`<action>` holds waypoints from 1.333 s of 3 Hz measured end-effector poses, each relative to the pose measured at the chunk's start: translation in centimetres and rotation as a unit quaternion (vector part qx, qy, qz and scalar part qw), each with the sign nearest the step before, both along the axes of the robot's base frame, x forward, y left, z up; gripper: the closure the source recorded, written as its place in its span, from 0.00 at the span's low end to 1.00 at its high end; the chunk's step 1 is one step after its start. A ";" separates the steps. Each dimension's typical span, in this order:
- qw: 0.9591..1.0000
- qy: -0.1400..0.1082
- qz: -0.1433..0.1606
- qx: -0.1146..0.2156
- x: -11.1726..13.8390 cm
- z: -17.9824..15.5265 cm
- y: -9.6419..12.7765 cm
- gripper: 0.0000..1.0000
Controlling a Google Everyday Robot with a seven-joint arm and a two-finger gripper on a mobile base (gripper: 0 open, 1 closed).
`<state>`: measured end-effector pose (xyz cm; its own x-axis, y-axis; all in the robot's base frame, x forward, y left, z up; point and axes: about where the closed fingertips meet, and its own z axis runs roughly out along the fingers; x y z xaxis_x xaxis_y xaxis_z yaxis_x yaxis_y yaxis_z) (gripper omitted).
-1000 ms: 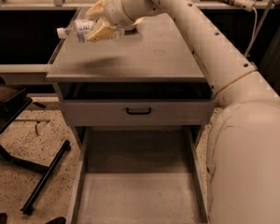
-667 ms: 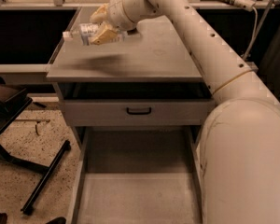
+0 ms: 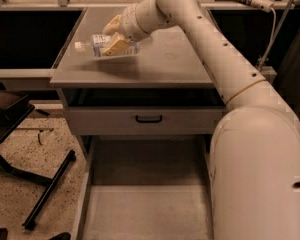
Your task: Pick blue plastic bottle from middle drawer and place on counter
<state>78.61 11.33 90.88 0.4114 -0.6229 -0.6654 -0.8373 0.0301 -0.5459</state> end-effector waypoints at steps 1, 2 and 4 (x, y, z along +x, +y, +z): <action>1.000 0.021 0.000 0.004 -0.1 -1.5 0.1 1.00; 0.999 0.039 0.003 0.005 -0.5 -2.5 0.2 1.00; 0.999 0.039 0.003 0.005 -0.5 -2.5 0.2 0.58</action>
Offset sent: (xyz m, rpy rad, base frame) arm -0.0081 -0.0045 -0.0328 0.0157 0.1165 0.0011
